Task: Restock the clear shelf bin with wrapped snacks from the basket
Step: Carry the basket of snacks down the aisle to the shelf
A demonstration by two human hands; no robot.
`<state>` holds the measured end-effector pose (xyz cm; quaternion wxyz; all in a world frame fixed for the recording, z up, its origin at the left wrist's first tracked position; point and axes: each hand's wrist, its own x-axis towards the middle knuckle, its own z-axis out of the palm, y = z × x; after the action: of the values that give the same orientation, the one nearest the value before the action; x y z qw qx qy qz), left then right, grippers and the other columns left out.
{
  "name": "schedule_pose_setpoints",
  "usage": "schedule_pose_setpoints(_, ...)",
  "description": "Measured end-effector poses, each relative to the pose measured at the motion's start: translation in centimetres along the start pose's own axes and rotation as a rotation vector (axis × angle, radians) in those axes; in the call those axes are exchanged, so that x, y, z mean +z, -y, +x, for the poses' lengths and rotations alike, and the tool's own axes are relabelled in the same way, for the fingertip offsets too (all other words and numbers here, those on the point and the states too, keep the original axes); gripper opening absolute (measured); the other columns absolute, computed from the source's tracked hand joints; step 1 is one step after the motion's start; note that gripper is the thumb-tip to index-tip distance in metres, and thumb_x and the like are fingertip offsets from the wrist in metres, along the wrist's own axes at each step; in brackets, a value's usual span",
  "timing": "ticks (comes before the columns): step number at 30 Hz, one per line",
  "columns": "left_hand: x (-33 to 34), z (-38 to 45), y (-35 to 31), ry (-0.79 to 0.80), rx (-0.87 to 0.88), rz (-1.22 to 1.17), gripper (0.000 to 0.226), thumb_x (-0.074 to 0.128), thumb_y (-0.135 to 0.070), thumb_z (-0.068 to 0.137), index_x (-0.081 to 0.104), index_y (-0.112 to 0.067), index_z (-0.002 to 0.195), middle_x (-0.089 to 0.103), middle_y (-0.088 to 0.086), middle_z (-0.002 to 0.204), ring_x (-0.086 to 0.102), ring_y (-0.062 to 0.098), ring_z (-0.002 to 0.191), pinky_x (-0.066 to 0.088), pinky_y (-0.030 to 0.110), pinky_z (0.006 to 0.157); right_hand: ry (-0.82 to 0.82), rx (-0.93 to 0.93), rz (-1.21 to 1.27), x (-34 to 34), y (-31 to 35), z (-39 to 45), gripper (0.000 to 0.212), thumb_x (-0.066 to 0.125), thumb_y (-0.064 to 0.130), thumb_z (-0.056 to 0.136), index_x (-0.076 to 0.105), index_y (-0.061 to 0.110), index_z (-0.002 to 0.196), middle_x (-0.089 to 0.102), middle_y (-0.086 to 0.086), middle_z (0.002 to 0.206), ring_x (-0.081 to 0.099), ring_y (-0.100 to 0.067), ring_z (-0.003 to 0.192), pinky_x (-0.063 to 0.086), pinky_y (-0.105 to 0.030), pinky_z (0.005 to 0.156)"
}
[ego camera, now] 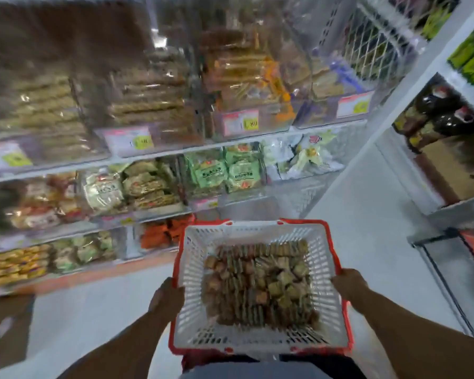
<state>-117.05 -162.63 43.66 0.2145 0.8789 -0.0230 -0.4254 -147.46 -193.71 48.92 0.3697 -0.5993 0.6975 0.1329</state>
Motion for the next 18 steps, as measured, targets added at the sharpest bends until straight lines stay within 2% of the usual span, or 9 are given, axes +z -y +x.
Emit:
schedule_pose_setpoints(3,3.6,-1.2,0.6,-0.096,-0.07,0.017,0.019,0.06,-0.024,0.097,0.061,-0.011,0.111,0.072,0.022,0.105,0.07,0.04,0.096,0.058,0.046,0.082,0.06,-0.049,-0.049,0.0,-0.4,4.4,0.029,0.058,0.006,0.093,0.067,-0.01,0.116,0.068,-0.026,0.105,0.057,-0.029,0.088,0.042,-0.035,0.075)
schedule_pose_setpoints(6,6.8,-1.6,1.1,-0.133,-0.113,0.043,0.024,0.06,-0.024,0.097,0.062,-0.013,0.118,0.072,0.016,0.11,0.067,0.036,0.096,0.054,0.039,0.079,0.088,-0.044,-0.108,0.3,-1.0,7.4,0.026,0.055,0.005,0.09,0.068,-0.001,0.112,0.07,-0.021,0.102,0.066,-0.036,0.09,0.05,-0.035,0.072)
schedule_pose_setpoints(9,9.6,-0.6,2.3,-0.141,-0.134,0.03,0.024,0.06,-0.025,0.097,0.062,-0.015,0.119,0.071,0.01,0.106,0.066,0.033,0.092,0.053,0.037,0.078,0.115,-0.055,-0.155,1.8,-1.8,10.7,0.025,0.055,0.006,0.091,0.069,0.001,0.111,0.071,-0.02,0.101,0.067,-0.036,0.087,0.048,-0.033,0.067)
schedule_pose_setpoints(15,14.9,6.3,6.9,-0.147,-0.169,0.047,0.018,0.062,-0.023,0.096,0.063,-0.017,0.113,0.066,-0.001,0.084,0.063,0.018,0.069,0.044,0.027,0.055,0.165,-0.02,-0.156,9.4,-5.1,17.5,0.022,0.054,0.004,0.093,0.066,-0.002,0.111,0.07,-0.023,0.103,0.067,-0.038,0.089,0.046,-0.032,0.065)
schedule_pose_setpoints(18,17.8,11.2,9.8,-0.146,-0.175,0.075,0.015,0.063,-0.025,0.095,0.062,-0.021,0.108,0.066,0.0,0.085,0.063,0.018,0.071,0.044,0.028,0.058,0.17,-0.015,-0.176,14.3,-6.9,21.6,0.023,0.052,0.005,0.094,0.067,-0.002,0.111,0.067,-0.017,0.094,0.06,-0.029,0.074,0.04,-0.027,0.055)
